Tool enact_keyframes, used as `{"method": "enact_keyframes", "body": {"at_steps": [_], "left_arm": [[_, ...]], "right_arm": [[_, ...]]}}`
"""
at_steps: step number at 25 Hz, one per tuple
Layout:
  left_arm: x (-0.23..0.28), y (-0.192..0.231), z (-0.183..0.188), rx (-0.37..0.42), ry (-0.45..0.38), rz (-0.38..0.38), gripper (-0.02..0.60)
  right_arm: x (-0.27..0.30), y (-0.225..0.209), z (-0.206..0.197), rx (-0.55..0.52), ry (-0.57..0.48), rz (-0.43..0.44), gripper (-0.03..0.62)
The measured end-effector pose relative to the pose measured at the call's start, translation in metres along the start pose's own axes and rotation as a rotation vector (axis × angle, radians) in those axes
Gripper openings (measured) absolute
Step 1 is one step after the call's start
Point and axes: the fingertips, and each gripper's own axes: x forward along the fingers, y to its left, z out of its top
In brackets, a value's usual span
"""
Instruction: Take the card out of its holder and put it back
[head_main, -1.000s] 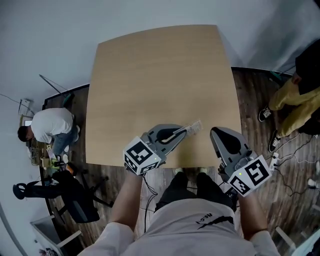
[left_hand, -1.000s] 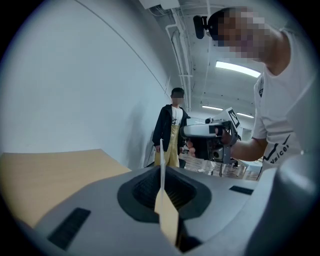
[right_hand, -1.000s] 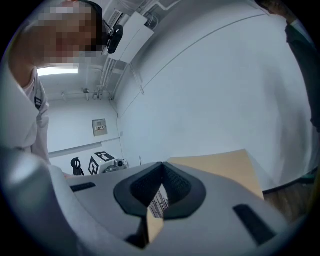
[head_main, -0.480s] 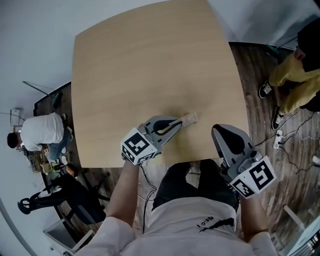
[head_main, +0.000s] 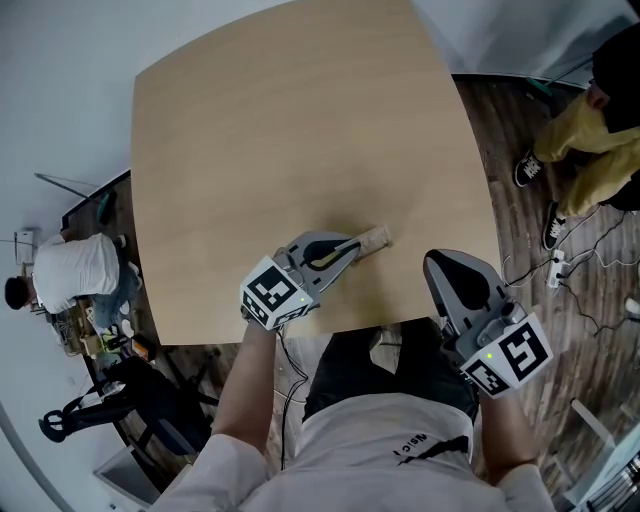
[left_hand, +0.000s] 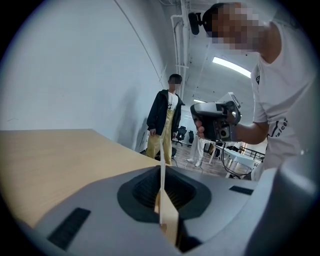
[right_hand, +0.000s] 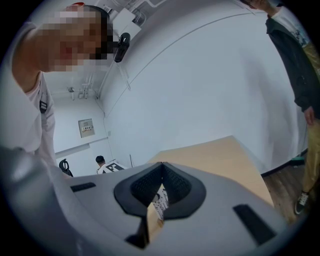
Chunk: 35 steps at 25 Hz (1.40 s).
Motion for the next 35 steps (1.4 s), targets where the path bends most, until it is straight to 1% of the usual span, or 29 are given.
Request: {"method": "enact_keyframes", "body": {"at_steps": [5, 10, 15, 22, 27, 29, 35], "left_arm": [[-0.001, 0.002, -0.005, -0.017, -0.004, 0.000, 0.026], [0.000, 0.004, -0.006, -0.021, -0.018, 0.017, 0.026], [-0.001, 0.005, -0.006, -0.033, -0.010, 0.014, 0.026], [0.001, 0.003, -0.010, 0.003, 0.040, -0.002, 0.026], [0.007, 0.005, -0.027, 0.031, 0.087, 0.004, 0.028], [0.010, 0.005, -0.033, 0.024, 0.096, -0.004, 0.028], [0.014, 0.003, -0.035, -0.012, 0.071, -0.010, 0.029]], "right_arm": [[0.008, -0.002, -0.002, 0.000, 0.008, 0.000, 0.012], [0.010, -0.001, -0.004, 0.000, 0.012, 0.005, 0.014], [0.011, -0.003, -0.004, 0.002, 0.014, 0.002, 0.013], [0.012, -0.005, -0.005, 0.007, 0.014, -0.002, 0.013], [0.013, -0.003, -0.007, 0.006, 0.018, 0.005, 0.013], [0.013, -0.002, -0.011, 0.007, 0.021, 0.007, 0.013], [0.012, -0.004, -0.021, 0.015, 0.034, 0.016, 0.014]]}}
